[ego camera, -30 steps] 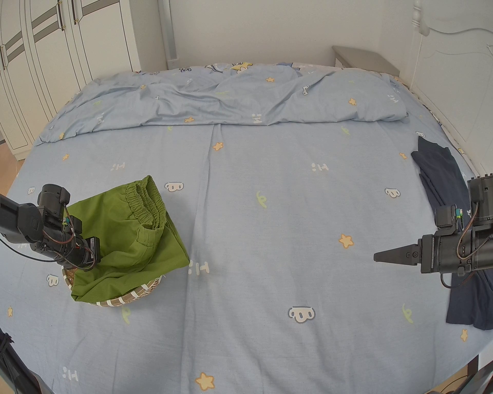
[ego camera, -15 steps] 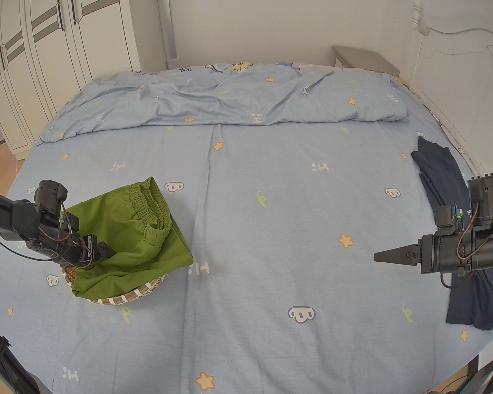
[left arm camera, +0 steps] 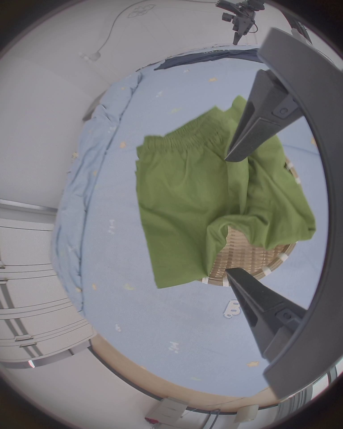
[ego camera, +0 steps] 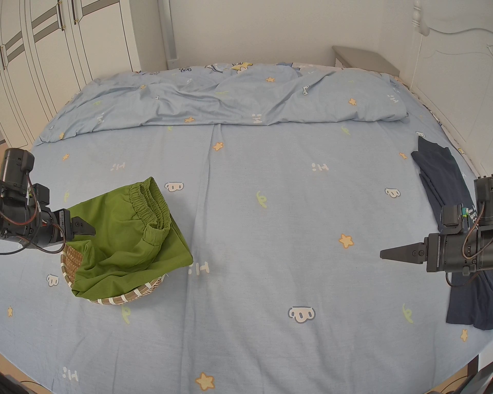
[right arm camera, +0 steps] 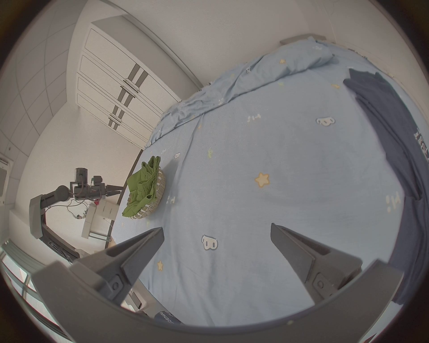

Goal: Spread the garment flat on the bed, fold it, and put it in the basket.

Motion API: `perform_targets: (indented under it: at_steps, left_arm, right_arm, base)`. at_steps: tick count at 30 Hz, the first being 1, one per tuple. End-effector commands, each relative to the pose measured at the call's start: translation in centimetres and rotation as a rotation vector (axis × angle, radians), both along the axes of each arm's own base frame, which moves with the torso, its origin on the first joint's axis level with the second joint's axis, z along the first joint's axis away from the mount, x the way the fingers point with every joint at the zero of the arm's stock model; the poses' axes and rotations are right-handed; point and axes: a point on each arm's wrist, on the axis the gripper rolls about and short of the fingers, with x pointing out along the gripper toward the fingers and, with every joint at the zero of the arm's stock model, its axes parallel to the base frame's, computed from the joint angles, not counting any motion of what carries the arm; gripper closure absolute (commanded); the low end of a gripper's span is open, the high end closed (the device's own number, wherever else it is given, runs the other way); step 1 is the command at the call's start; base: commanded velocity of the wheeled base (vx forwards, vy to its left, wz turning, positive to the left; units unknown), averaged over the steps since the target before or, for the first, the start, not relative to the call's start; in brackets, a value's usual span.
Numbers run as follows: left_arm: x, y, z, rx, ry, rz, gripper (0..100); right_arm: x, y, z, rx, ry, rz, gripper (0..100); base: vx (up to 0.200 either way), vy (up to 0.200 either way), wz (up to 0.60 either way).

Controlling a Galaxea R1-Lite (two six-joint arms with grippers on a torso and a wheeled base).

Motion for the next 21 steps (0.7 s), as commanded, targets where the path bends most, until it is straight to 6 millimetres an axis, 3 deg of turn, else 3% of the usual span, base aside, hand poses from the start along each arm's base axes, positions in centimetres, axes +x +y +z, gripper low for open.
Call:
perform_targets:
  at_steps: [1,2,3,5,6,7,10,11,13,17,21]
  left_arm:
    - [-7.4,-4.1,4.5,-0.005,-0.23,-0.022,0]
    - [-8.2,-4.3,4.5,0.0,-0.241,-0.017,0]
    - [-10.5,-4.6,4.1,0.023,-0.269,0.004,0]
    - [-13.3,-4.7,3.2,0.041,-0.309,0.034,0]
    - [-13.5,-4.6,3.1,0.042,-0.312,0.037,0]
    - [-16.3,-4.3,1.9,0.02,-0.37,0.081,0]
    - [-20.0,-3.2,-0.6,0.02,-0.42,0.146,0]
    - [-20.1,-3.2,-0.7,0.02,-0.422,0.149,0]
    - [-23.1,-2.4,-2.8,0.02,-0.485,0.213,0]
    - [-25.4,-2.0,-5.3,0.035,-0.552,0.325,0]
    - [-27.0,-2.0,-6.5,0.03,-0.635,0.382,0]
  right_arm:
    - [-5.7,-1.6,2.1,-0.018,-0.196,-0.017,0]
    - [-6.2,-1.7,2.1,-0.029,-0.21,-0.01,0]
    - [-7.9,-2.0,1.4,-0.059,-0.241,-0.002,0]
    - [-10.4,-2.6,-0.1,-0.087,-0.274,-0.006,0]
    - [-10.6,-2.6,-0.2,-0.09,-0.275,-0.008,0]
    - [-13.3,-3.3,-2.1,-0.1,-0.3,-0.032,0]
    - [-16.4,-3.9,-4.5,-0.088,-0.34,-0.053,0]
    - [-16.5,-3.9,-4.6,-0.088,-0.343,-0.054,0]
    - [-18.4,-4.3,-6.4,-0.08,-0.378,-0.064,0]
    - [-19.9,-4.5,-7.9,-0.076,-0.399,-0.064,0]
    - [-21.0,-4.7,-8.6,-0.072,-0.422,-0.067,0]
  base:
    - [0.0,0.0,0.0]
    - [0.0,0.0,0.0]
    - [0.0,0.0,0.0]
    - [0.0,0.0,0.0]
    - [0.0,0.0,0.0]
    - [0.0,0.0,0.0]
    - [0.0,0.0,0.0]
    - [0.0,0.0,0.0]
    - [0.0,0.0,0.0]
    - [0.0,0.0,0.0]
    - [0.0,0.0,0.0]
